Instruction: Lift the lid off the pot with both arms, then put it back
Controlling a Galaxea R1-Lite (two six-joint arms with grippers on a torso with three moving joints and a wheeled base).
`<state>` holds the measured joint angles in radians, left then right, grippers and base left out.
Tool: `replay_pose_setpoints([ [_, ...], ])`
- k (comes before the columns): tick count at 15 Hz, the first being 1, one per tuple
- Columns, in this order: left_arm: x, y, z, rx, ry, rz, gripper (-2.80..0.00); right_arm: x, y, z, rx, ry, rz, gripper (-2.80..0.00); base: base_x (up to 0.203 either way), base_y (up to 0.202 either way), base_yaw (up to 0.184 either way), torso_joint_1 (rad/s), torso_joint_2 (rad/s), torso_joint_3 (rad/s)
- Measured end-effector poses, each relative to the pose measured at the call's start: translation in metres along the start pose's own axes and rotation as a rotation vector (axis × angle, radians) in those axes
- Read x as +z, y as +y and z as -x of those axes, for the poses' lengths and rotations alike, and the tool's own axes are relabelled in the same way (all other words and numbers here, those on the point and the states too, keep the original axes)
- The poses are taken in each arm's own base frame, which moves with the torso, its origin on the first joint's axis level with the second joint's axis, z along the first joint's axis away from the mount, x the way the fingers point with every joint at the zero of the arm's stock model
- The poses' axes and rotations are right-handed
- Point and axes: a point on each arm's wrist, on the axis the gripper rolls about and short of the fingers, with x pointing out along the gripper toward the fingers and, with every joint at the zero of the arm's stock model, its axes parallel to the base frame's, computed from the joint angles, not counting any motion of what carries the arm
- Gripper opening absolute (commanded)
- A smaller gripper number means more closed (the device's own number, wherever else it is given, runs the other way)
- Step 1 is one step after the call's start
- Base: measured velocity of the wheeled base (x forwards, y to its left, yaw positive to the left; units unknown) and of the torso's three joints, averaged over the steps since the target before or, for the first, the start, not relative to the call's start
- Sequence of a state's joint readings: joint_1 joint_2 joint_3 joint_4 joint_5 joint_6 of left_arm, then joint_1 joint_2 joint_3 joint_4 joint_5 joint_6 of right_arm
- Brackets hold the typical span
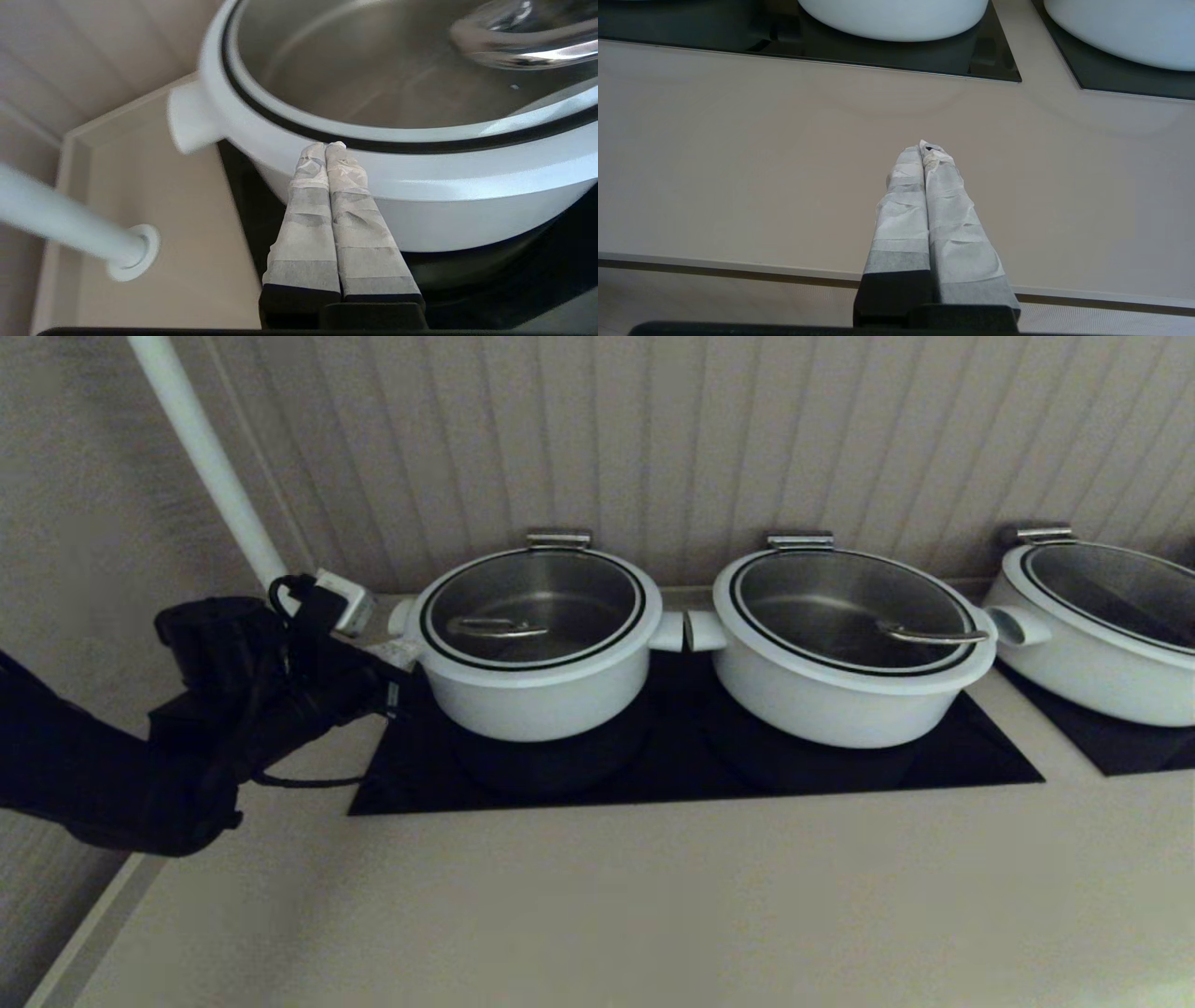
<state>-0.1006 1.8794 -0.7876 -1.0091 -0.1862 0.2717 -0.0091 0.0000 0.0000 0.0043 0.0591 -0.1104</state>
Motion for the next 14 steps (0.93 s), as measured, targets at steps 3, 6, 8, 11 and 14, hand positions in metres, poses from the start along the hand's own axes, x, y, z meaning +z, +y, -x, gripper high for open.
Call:
replay_pose_setpoints([
  [3, -0.002, 0.008, 0.01, 0.028, 0.011, 0.004, -2.8, 0.0, 0.0, 0.0, 0.0, 0.0, -0.001, -2.8, 0.0, 0.0, 0.0, 0.0, 0.0, 0.0],
  [6, -0.003, 0.016, 0.022, 0.058, 0.021, 0.01, -2.8, 0.0, 0.0, 0.0, 0.0, 0.0, -0.001, -2.8, 0.0, 0.0, 0.0, 0.0, 0.0, 0.0],
  [8, -0.003, 0.02, 0.031, 0.075, 0.026, 0.016, -2.8, 0.0, 0.0, 0.0, 0.0, 0.0, -0.001, -2.8, 0.0, 0.0, 0.0, 0.0, 0.0, 0.0],
  [11, -0.01, 0.021, 0.047, 0.091, 0.059, 0.025, -2.8, 0.0, 0.0, 0.0, 0.0, 0.0, -0.001, -2.8, 0.0, 0.0, 0.0, 0.0, 0.0, 0.0],
  [14, -0.015, 0.017, 0.067, 0.099, 0.093, 0.037, -2.8, 0.0, 0.0, 0.0, 0.0, 0.0, -0.001, -2.8, 0.0, 0.0, 0.0, 0.0, 0.0, 0.0],
])
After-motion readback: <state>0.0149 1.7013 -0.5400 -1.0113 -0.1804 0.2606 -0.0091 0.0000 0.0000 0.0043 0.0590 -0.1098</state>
